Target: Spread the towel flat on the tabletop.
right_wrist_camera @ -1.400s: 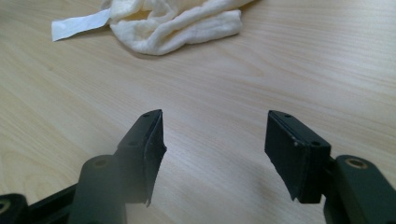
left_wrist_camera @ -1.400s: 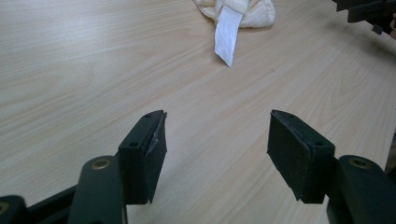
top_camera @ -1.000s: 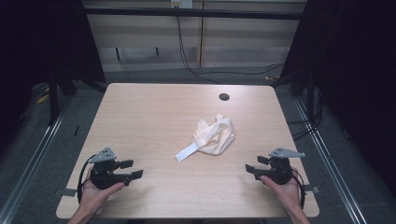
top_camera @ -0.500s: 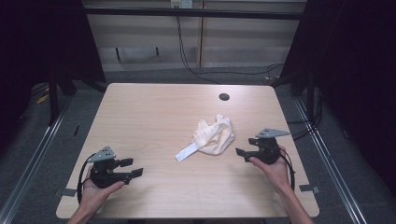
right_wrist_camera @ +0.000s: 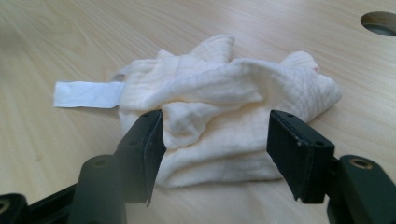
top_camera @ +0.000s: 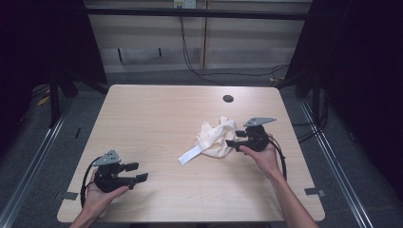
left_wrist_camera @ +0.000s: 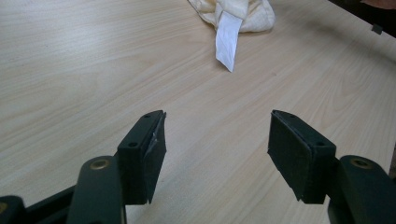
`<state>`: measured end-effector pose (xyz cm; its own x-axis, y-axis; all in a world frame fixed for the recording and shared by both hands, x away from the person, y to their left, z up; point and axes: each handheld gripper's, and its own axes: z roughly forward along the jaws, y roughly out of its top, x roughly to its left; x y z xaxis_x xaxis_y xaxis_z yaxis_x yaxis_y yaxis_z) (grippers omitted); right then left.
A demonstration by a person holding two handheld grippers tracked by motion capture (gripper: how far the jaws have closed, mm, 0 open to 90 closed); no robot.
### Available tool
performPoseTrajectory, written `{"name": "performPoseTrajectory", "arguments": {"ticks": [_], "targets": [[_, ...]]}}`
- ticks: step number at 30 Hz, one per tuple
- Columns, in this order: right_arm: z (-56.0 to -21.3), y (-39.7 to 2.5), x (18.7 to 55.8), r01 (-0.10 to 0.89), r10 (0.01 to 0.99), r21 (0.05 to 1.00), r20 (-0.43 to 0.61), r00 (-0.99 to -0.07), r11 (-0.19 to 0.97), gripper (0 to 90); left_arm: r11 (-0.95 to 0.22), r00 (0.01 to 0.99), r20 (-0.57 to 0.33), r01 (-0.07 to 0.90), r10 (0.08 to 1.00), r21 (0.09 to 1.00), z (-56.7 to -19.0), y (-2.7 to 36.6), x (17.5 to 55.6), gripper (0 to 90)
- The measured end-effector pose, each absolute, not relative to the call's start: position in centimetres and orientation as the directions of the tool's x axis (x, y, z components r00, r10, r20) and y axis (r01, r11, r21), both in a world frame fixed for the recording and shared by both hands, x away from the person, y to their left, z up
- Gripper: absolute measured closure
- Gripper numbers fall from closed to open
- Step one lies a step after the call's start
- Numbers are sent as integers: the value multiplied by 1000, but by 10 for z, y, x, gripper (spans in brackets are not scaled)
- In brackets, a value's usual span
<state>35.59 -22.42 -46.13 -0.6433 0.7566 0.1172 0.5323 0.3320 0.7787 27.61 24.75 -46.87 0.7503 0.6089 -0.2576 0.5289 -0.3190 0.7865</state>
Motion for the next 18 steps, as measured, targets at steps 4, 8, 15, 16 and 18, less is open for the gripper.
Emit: {"name": "performPoseTrajectory", "arguments": {"ticks": [4, 8, 15, 16, 18], "targets": [[-472, -216, 368, 550, 753, 757, 120, -647, 352, 364, -321, 751, -255, 528, 609, 786, -468, 248, 276, 369], [-480, -205, 374, 559, 740, 740, 126, -661, 374, 364, -324, 751, -250, 526, 612, 786, -469, 248, 276, 369], [-499, -198, 385, 589, 741, 698, 125, -660, 407, 531, -324, 750, -244, 523, 615, 788, -469, 249, 275, 369], [-499, -198, 385, 589, 741, 698, 125, -660, 407, 531, -324, 750, -244, 523, 615, 788, -469, 249, 275, 369], [-502, -197, 383, 591, 749, 710, 135, -649, 384, 602, -322, 747, -247, 526, 617, 787, -468, 250, 275, 369]]}}
